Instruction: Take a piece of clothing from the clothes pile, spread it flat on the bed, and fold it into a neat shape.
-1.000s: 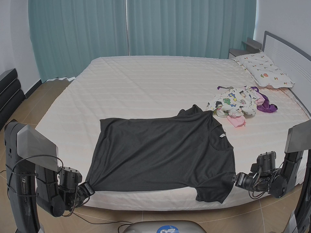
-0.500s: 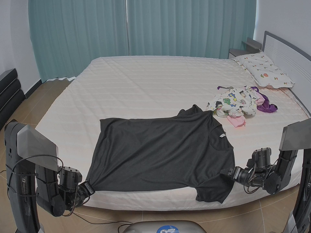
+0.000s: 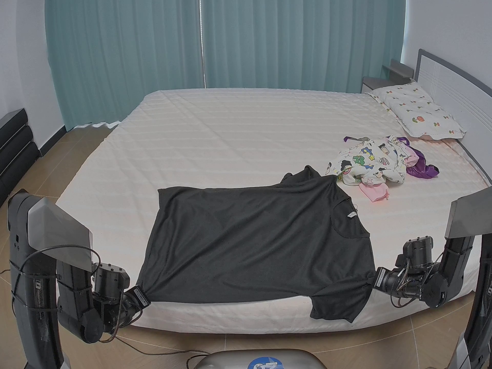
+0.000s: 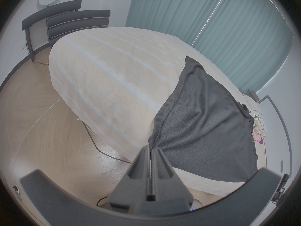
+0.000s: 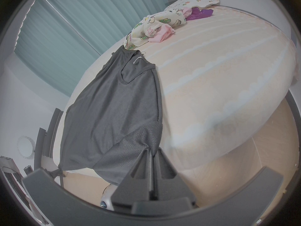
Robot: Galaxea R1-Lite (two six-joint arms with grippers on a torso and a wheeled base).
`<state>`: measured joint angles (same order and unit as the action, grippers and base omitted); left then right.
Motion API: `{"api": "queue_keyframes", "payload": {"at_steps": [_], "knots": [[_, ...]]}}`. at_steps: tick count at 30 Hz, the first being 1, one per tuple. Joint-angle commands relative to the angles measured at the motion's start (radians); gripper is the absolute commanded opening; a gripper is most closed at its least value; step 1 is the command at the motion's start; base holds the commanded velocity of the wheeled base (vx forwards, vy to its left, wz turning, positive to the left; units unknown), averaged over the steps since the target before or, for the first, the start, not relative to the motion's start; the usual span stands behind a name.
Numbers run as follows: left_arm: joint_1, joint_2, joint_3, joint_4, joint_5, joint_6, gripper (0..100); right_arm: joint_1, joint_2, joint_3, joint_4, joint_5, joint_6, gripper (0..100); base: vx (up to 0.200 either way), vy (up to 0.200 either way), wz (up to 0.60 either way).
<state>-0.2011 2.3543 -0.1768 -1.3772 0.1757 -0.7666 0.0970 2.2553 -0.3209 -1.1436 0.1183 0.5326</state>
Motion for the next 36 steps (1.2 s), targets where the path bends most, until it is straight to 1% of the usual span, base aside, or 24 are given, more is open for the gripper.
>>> {"api": "queue_keyframes", "payload": {"at_steps": [1, 11, 14, 17, 24, 25, 26, 30, 34, 36], "knots": [[0.000, 0.005, 0.000, 0.000, 0.001, 0.000, 0, -0.025, -0.014, 0.028, -0.001, 0.000, -0.013, 0, 0.000, 0.000, 0.00], [-0.014, 0.019, 0.000, 0.000, 0.001, 0.000, 0, -0.040, -0.020, 0.075, -0.001, -0.002, -0.075, 0, 0.000, 0.000, 0.00], [-0.032, 0.033, 0.000, 0.000, 0.001, 0.000, 0, -0.040, -0.020, 0.092, -0.001, -0.025, -0.102, 0, 0.000, 0.000, 0.00], [-0.037, 0.033, 0.000, -0.002, 0.002, 0.001, 0, -0.039, -0.016, 0.094, -0.001, -0.051, -0.109, 0, 0.000, 0.000, 0.00], [-0.040, 0.033, 0.000, -0.002, 0.001, 0.000, 0, -0.031, -0.019, 0.092, -0.002, -0.051, -0.109, 0, 0.000, 0.000, 0.00], [-0.040, 0.031, 0.000, -0.003, 0.001, -0.002, 0, -0.030, -0.017, 0.092, -0.005, -0.051, -0.109, 100, 0.000, 0.000, 0.00], [-0.041, 0.031, 0.000, -0.005, 0.001, -0.002, 100, -0.026, -0.016, 0.092, -0.011, -0.049, -0.109, 100, 0.000, 0.000, 0.00], [-0.052, 0.031, 0.016, -0.026, 0.002, -0.007, 100, -0.017, -0.020, 0.097, -0.042, -0.039, -0.095, 100, 0.000, 0.000, 0.00], [-0.055, 0.028, 0.025, -0.052, 0.004, -0.014, 100, -0.025, -0.022, 0.108, -0.074, -0.037, -0.083, 100, 0.000, 0.000, 0.00], [-0.047, 0.022, 0.048, -0.095, 0.004, -0.014, 100, -0.036, -0.040, 0.111, -0.100, -0.035, -0.055, 100, 0.000, 0.000, 0.00]]}}
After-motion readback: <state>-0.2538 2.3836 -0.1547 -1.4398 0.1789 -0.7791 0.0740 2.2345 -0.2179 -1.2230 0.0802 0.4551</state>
